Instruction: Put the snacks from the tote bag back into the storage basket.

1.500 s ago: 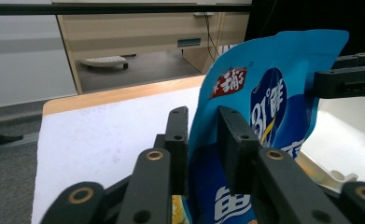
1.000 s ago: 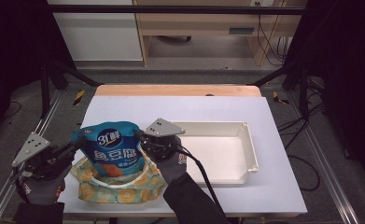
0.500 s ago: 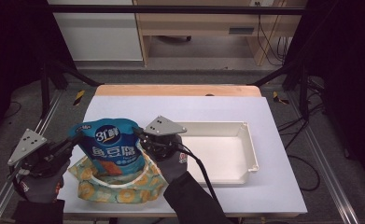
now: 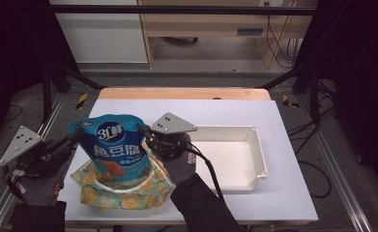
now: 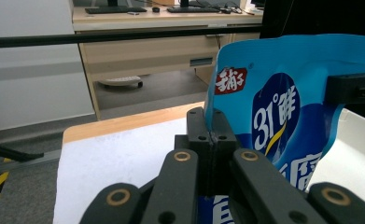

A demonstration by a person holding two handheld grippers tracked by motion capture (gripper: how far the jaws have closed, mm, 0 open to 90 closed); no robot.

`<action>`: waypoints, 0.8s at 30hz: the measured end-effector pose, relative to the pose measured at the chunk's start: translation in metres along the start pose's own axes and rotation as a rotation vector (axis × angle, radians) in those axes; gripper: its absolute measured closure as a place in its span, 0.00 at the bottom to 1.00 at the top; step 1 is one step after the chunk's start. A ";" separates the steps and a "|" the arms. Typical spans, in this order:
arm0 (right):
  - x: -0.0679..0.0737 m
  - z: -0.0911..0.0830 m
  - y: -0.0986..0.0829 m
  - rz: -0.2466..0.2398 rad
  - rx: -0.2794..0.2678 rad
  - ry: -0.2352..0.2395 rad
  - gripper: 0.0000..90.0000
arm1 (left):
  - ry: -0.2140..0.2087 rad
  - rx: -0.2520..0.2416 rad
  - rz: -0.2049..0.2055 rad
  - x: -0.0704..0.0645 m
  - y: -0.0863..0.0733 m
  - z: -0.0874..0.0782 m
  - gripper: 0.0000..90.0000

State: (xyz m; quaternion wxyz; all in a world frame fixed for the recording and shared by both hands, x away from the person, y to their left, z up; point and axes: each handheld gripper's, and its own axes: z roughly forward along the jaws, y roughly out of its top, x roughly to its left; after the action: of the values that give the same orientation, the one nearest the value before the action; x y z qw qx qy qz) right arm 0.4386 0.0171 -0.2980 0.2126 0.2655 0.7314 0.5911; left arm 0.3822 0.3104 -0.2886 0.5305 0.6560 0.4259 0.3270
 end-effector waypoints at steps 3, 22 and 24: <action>0.000 -0.002 0.003 -0.005 -0.006 -0.001 1.00 | -0.006 -0.004 0.005 -0.001 0.005 -0.002 1.00; 0.001 -0.027 0.041 -0.050 -0.058 -0.020 1.00 | -0.024 -0.060 0.022 -0.015 0.042 -0.014 1.00; -0.001 -0.031 0.045 -0.052 -0.064 -0.023 1.00 | -0.032 -0.069 0.027 -0.018 0.046 -0.013 1.00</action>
State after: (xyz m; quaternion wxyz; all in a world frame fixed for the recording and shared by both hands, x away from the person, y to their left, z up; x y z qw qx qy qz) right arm 0.4260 0.0006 -0.2470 0.2447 0.2464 0.7162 0.6053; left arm 0.3726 0.2965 -0.2402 0.5553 0.6481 0.3968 0.3380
